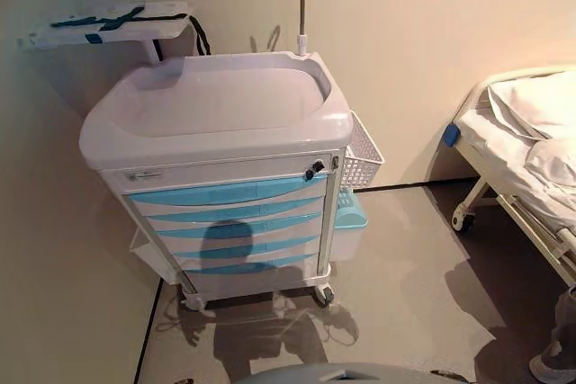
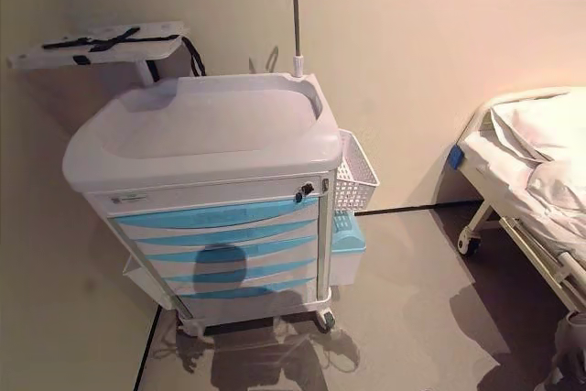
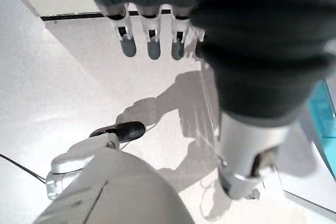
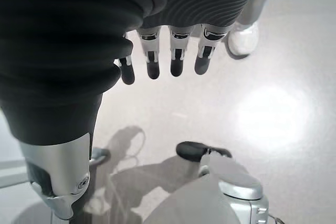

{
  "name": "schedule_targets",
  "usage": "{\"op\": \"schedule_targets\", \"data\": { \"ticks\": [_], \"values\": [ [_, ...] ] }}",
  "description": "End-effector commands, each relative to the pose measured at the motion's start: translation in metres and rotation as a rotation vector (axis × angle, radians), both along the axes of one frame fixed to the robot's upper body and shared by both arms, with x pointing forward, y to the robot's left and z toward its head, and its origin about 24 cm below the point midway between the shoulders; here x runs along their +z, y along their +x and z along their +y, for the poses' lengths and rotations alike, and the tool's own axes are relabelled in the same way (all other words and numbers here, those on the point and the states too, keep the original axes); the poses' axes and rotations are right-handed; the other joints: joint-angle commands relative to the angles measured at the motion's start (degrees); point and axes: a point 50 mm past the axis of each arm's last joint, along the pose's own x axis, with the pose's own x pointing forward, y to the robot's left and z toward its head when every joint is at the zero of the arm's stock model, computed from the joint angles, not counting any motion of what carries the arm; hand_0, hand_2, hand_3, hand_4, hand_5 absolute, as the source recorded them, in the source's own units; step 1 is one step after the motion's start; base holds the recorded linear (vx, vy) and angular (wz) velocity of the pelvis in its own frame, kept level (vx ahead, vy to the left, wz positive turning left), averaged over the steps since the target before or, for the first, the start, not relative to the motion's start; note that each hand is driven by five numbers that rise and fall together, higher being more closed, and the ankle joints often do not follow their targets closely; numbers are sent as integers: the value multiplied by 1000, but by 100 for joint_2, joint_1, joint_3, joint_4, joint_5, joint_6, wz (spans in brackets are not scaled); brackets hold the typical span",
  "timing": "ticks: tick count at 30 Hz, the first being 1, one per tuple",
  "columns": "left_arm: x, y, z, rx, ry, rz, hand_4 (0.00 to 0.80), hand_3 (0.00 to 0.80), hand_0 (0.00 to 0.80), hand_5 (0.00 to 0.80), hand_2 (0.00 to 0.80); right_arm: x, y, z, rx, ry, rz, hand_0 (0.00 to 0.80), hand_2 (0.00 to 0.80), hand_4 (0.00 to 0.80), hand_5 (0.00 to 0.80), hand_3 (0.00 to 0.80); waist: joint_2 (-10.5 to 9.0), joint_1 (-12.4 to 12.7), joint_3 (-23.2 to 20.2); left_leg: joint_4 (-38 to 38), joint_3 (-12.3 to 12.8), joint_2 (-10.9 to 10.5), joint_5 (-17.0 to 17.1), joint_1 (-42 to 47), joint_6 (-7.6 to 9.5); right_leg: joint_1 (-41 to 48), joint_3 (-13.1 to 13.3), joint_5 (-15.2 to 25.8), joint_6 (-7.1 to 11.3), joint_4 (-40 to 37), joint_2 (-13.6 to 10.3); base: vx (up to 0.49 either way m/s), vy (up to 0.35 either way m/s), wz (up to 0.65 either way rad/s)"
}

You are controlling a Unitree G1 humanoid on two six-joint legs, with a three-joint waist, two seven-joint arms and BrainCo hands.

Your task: Open the drawer and pick up the medicine

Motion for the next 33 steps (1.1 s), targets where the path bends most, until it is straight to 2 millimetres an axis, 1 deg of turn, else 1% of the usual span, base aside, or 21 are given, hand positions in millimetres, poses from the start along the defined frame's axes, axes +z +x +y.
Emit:
{"op": "schedule_targets", "data": {
  "ticks": [1,6,18,27,31,33],
  "values": [
    [2,22,1,-63,15,-30,0,0,0,0,0,-1,17,7,41,9,-2,0,0,0,0,0,-193,-103,21,121,-151,-242,-114,-229,152,-91,-141,-107,236,251,-4,0,0,0],
    [2,23,1,-40,5,-39,0,0,0,0,0,-1,18,9,42,14,-7,0,0,0,0,0,-202,-95,7,125,-143,-235,-126,-224,152,-94,-138,-112,237,246,-9,0,0,0],
    [2,23,1,-54,9,-33,0,0,0,0,0,-2,16,9,40,18,-1,0,0,0,0,0,-218,-86,-12,130,-144,-221,-157,-162,145,-13,-149,-158,239,246,1,0,0,0],
    [4,25,5,-41,22,-45,0,0,0,0,0,-2,15,10,33,21,-1,0,0,0,0,0,-230,-100,-16,188,-175,-213,-209,-104,149,38,-152,-227,225,334,0,0,0,0],
    [4,25,6,-35,25,-46,0,0,0,0,0,-2,15,9,37,18,-2,0,0,0,0,0,-225,-111,11,157,-183,-211,-184,-93,151,27,-139,-218,219,336,5,0,0,0],
    [5,29,7,-27,28,-62,0,0,0,0,0,0,17,6,45,7,-4,0,0,0,0,0,-203,-127,75,117,-182,-215,-117,-174,140,-76,-133,-159,220,306,6,-88,13,-1]
  ]
}}
